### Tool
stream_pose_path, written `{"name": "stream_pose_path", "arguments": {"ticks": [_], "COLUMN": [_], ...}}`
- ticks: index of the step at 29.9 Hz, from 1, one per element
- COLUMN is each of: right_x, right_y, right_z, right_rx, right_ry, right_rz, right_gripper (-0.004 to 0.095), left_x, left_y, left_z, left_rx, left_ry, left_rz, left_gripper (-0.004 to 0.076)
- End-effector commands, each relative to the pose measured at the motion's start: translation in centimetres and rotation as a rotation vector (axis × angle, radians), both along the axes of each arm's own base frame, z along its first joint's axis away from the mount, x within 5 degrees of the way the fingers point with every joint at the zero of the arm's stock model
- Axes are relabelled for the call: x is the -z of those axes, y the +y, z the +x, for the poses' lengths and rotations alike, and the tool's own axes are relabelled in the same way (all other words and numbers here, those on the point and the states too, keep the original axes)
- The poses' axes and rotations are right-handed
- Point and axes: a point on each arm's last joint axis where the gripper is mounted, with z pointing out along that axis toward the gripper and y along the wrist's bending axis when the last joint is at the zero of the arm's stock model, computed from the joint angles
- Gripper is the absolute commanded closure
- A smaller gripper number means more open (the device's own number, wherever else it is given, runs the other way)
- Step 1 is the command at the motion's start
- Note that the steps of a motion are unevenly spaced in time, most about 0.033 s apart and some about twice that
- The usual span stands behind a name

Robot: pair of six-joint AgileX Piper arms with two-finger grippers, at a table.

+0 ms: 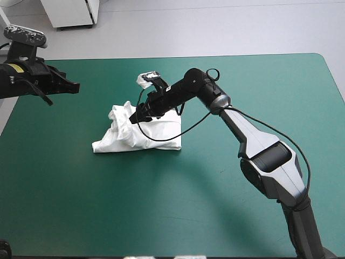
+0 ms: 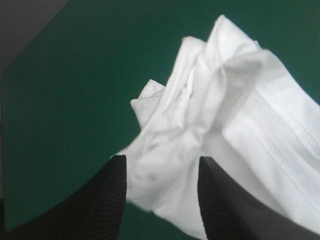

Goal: Fold the cloth

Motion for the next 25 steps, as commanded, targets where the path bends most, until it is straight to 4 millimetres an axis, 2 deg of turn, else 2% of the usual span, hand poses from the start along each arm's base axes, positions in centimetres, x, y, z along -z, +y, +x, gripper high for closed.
{"name": "stream_pose_path", "arguments": {"ticks": [1,5,9,13,15,17,21,25], "right_x": [-5.8,-6.7,-8.5,-9.5,-9.3,-8.5,-6.1,-3.4], "right_y": [-1.0,-3.1,-7.5,-12.1,-14.3,-15.6,-15.8,-14.5], "right_z": [-1.5,-0.9,0.0,-0.3,-0.6,-0.9,-0.8,0.6], "right_rx": [-0.016,0.051,0.199,0.315,0.356,0.38,0.377,0.346], "right_ry": [-0.079,-0.122,-0.177,-0.148,-0.112,-0.084,-0.025,0.057], "right_rz": [0.092,-0.007,-0.148,-0.213,-0.234,-0.252,-0.278,-0.216], "right_gripper": [0.0432,0.0431,0.0431,0.0431,0.0431,0.043,0.043,0.0429], "left_x": [-1.8,-2.3,-2.5,-2.4,-2.1,-1.9,-2.0,-2.0], "left_y": [-0.1,-0.3,-0.5,-0.9,-1.1,-1.2,-1.2,-1.3], "left_z": [-1.3,-2.1,-3.0,-3.5,-3.5,-3.4,-3.4,-3.4], "left_rx": [-0.005,0.008,0.023,0.041,0.051,0.053,0.051,0.054], "left_ry": [-0.105,-0.125,-0.141,-0.138,-0.13,-0.121,-0.131,-0.135], "left_rz": [-0.028,-0.023,-0.019,-0.024,-0.022,-0.022,-0.023,-0.034], "left_gripper": [0.0733,0.0733,0.0733,0.0733,0.0733,0.0733,0.0733,0.0733]}}
